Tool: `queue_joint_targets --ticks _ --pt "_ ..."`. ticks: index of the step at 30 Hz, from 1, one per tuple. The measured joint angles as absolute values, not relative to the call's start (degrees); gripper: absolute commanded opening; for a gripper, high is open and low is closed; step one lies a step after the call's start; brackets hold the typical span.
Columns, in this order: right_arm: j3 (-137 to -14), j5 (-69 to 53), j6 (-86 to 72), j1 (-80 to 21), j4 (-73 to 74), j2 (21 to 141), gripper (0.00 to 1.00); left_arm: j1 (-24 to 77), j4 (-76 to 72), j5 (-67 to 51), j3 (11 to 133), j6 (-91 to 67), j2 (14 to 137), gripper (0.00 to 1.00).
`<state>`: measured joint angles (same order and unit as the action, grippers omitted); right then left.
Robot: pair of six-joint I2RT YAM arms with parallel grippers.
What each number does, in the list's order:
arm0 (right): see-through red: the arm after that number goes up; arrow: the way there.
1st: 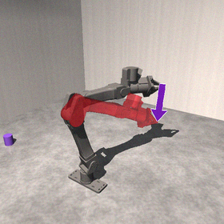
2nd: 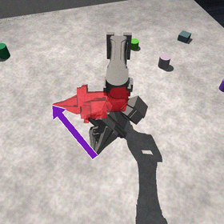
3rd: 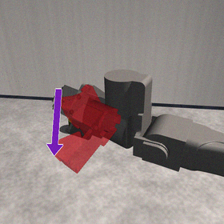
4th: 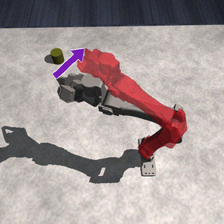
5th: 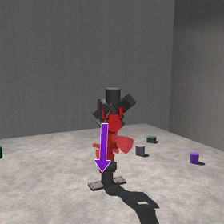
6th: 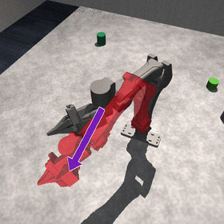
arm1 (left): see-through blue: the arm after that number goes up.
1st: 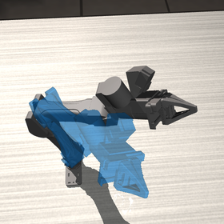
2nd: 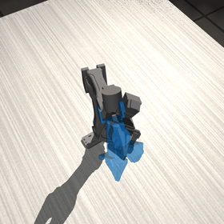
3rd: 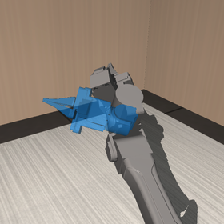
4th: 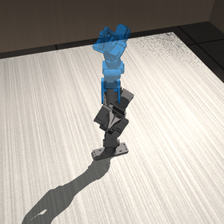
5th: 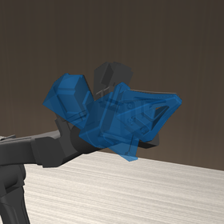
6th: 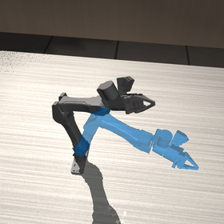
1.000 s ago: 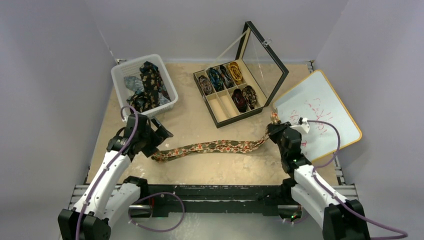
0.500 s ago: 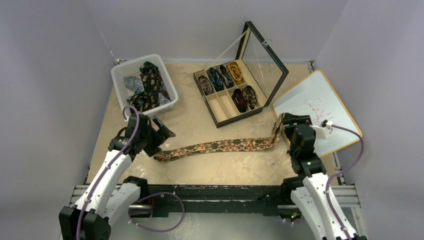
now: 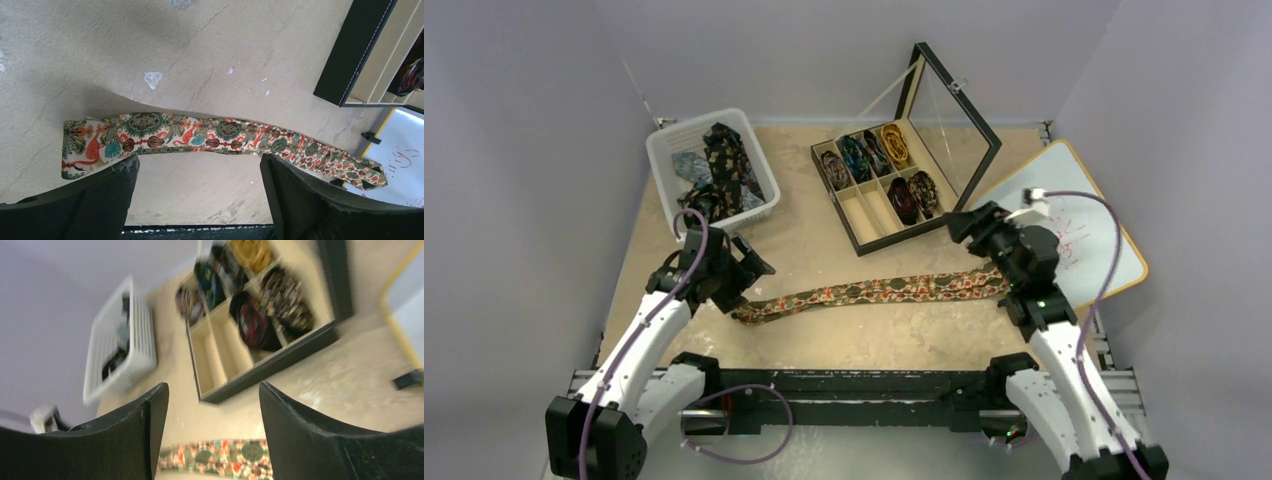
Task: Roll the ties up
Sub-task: Flatten out the tie at the center of the board.
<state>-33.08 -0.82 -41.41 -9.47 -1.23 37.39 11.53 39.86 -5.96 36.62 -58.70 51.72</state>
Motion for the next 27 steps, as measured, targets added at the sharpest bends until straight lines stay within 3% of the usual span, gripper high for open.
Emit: queue_joint_targets --ticks 2,6,13,18,27 --pt "-31.16 -8.45 -39.94 -9.82 -5.76 41.95 0.78 11.51 39.88 -5.87 36.62 -58.7 51.94 0.89" --pt "-27.09 -17.54 -37.8 -14.24 -8.95 51.03 0.78 11.53 39.94 -5.34 36.62 -58.7 51.96 0.89" --pt "-29.89 -15.2 -31.79 -38.06 -14.15 61.93 0.72 11.51 40.8 -2.66 36.62 -58.76 53.28 0.9" --pt "-32.69 -10.31 -21.28 -53.28 -24.1 72.05 0.74 11.51 42.87 0.51 36.62 -59.4 54.04 0.91" --pt "-43.55 -15.73 5.67 -58.72 -34.2 95.0 0.79 11.51 49.15 5.52 36.64 -64.14 49.12 0.91"
